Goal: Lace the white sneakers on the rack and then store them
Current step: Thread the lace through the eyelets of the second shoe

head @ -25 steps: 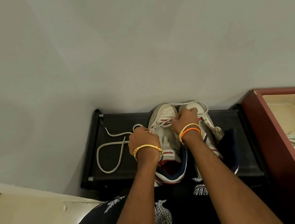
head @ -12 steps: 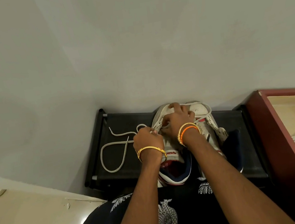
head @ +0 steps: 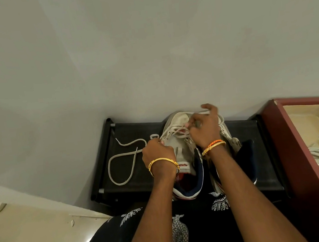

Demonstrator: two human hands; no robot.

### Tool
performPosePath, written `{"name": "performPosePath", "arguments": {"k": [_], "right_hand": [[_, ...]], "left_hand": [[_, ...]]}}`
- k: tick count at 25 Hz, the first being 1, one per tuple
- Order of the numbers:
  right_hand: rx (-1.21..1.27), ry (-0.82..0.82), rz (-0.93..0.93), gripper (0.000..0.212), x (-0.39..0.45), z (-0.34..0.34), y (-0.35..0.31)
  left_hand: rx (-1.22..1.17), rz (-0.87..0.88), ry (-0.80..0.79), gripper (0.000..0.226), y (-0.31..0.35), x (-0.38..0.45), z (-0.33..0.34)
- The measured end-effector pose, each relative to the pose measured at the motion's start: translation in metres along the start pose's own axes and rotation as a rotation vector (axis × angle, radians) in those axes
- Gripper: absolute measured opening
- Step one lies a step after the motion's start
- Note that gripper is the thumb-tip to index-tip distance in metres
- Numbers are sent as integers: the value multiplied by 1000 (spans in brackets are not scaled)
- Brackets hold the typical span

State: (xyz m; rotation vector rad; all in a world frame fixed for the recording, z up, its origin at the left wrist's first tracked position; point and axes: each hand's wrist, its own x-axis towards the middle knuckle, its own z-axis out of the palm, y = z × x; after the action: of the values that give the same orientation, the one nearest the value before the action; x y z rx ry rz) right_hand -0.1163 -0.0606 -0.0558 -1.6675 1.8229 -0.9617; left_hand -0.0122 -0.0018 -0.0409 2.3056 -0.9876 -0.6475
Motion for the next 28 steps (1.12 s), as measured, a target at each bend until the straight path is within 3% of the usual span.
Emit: {"name": "performPosePath", "arguments": {"k": [3,5,6,8,9,11,13,15,20,23,26,28], "right_hand": [[329,252,324,10,11,-7,13],[377,226,571,17,18,-6,21],[304,174,581,17,18,-6,18],[117,107,354,5,13,-7,11],[37,68,172,12,10,-6,9],[-135,-167,-61,20,6,-1,2],[-384,-445,-65,27,5,11,-3],[-543,-520,-14,36,3,28,-6],[-494,-415,-3,26,1,35,-9],[-225,-350,108,15,0,13,-7],[204,-115,279,19,7,-29,-7],[320,21,434,19,17,-57,-2]], "left_hand": [[-9,-2,2,25,1,-3,-2],[-10,9,-14,25,1,-3,-2],[-8,17,-22,25,0,-3,-2],[-7,33,-35,24,-2,0,-2],[-7,41,-36,23,-3,1,-2],[-1,52,-42,22,-4,2,-2],[9,71,-49,22,-4,3,-2],[23,89,-49,22,-4,3,0],[27,63,-49,23,0,3,1],[30,33,-47,25,2,2,2],[24,-1,-55,27,3,3,3],[34,-19,-63,28,5,3,2]]}}
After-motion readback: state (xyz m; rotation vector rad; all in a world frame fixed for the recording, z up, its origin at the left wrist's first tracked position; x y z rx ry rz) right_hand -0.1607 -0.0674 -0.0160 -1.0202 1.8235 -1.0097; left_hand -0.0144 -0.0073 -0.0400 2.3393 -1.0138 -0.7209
